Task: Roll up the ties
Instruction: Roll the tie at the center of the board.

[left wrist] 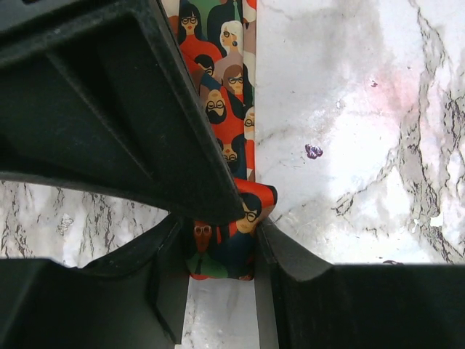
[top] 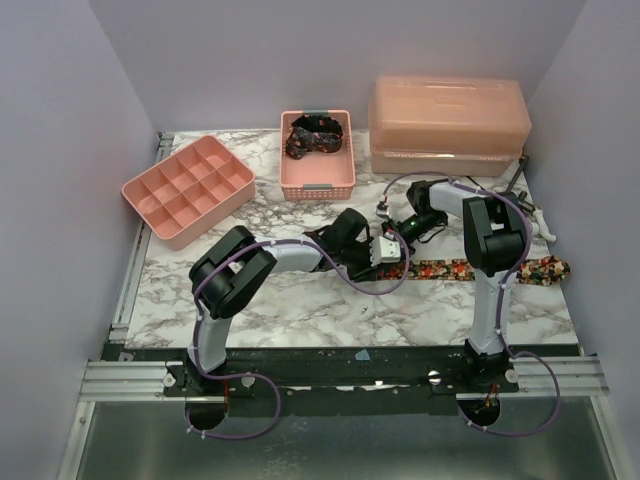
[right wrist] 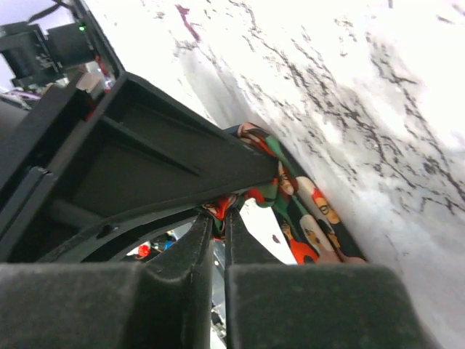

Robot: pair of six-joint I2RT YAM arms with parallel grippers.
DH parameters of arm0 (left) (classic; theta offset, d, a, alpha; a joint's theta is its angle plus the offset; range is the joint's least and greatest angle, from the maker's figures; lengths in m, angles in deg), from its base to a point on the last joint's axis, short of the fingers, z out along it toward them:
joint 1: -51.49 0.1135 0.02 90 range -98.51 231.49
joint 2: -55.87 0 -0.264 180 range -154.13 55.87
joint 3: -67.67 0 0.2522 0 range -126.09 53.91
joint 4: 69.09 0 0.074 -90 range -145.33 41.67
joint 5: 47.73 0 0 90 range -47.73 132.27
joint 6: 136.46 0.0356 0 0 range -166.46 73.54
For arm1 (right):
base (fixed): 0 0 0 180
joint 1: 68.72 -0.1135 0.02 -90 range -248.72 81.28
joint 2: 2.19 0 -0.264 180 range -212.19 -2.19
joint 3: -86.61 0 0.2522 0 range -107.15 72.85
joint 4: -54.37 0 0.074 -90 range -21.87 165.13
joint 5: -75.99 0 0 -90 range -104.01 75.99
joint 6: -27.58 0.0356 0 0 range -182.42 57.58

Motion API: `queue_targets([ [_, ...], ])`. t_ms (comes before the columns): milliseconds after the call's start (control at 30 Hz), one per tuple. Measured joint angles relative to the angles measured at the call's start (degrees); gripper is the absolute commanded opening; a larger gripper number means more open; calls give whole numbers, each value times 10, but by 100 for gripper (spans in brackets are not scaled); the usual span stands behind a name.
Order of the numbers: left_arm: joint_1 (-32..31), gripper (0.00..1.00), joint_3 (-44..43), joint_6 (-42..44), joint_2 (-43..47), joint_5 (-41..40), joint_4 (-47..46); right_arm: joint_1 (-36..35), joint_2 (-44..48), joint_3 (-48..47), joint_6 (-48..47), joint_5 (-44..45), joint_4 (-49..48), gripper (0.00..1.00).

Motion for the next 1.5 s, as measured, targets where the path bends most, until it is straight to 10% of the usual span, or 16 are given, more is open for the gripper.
queue_targets([
  [567, 31, 77, 46, -17, 31, 38, -22, 9, -58, -22, 30, 50, 14, 1],
  [667, 38, 98, 78, -28, 65, 38, -37, 9, -63, -28, 21, 50, 21, 1],
  [1033, 35, 98, 239, -134, 272, 33, -205, 9, -63, -18, 5, 35, 20, 1],
  [1500, 30, 95, 279, -161, 187, 41, -279, -21, -39, 26, 17, 21, -10, 1],
])
